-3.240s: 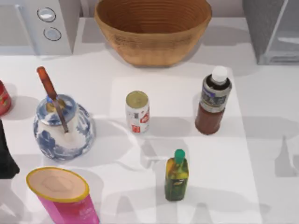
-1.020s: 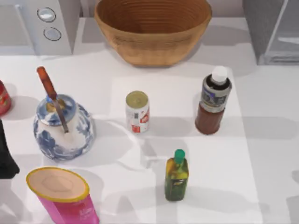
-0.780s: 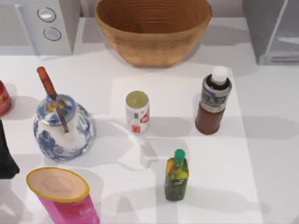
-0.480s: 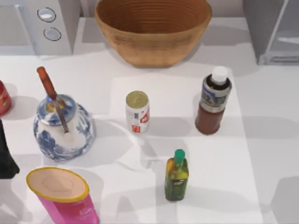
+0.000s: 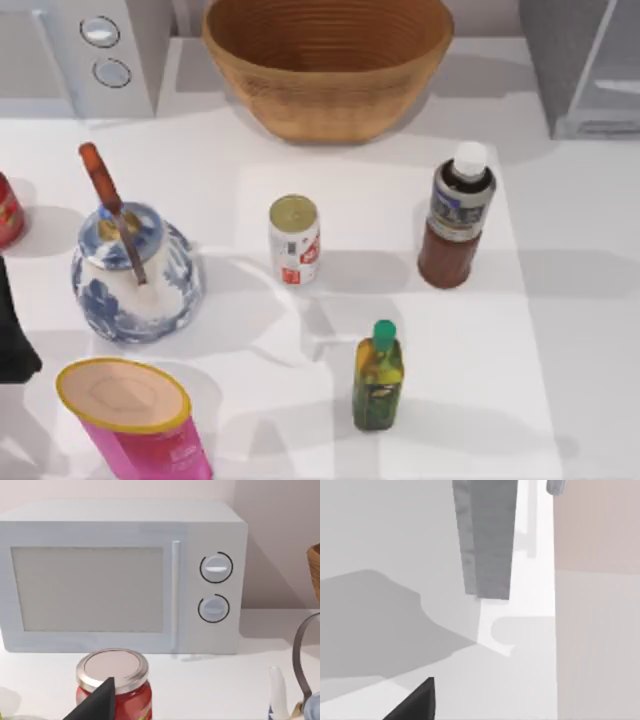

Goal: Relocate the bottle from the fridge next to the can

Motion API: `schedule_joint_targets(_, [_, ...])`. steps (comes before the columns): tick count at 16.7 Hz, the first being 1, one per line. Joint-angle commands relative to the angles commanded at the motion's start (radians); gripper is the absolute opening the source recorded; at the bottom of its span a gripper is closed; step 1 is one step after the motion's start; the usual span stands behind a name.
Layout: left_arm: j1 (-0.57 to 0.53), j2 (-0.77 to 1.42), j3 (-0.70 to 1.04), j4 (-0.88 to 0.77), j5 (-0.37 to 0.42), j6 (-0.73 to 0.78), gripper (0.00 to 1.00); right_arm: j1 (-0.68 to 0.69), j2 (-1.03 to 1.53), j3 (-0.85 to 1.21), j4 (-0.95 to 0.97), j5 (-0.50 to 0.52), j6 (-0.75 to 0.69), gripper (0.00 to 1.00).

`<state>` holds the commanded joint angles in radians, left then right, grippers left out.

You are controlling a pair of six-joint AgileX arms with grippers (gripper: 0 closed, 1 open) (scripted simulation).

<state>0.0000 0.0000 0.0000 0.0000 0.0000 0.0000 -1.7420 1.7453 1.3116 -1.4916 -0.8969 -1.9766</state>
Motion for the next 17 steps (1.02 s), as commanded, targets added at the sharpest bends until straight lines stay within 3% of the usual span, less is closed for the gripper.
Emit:
schedule_joint_targets(3, [0.0,0.0,0.0,0.0,0.0,0.0,1.0,-0.065,0.073,0.025,0.0,-0.047,-0.074,1.0])
schedule_joint_targets(10, [0.0,0.0,0.0,0.0,0.0,0.0,1.0,-0.057,0.076,0.022,0.012,-0.048,-0.065,1.0])
schedule_joint_targets(13, [0.0,0.0,0.0,0.0,0.0,0.0,1.0,0.004,0.082,0.019,0.093,-0.042,0.027,1.0])
schedule_joint_targets(17, [0.0,0.0,0.0,0.0,0.0,0.0,1.0,0.164,0.092,0.012,0.308,-0.01,0.293,1.0])
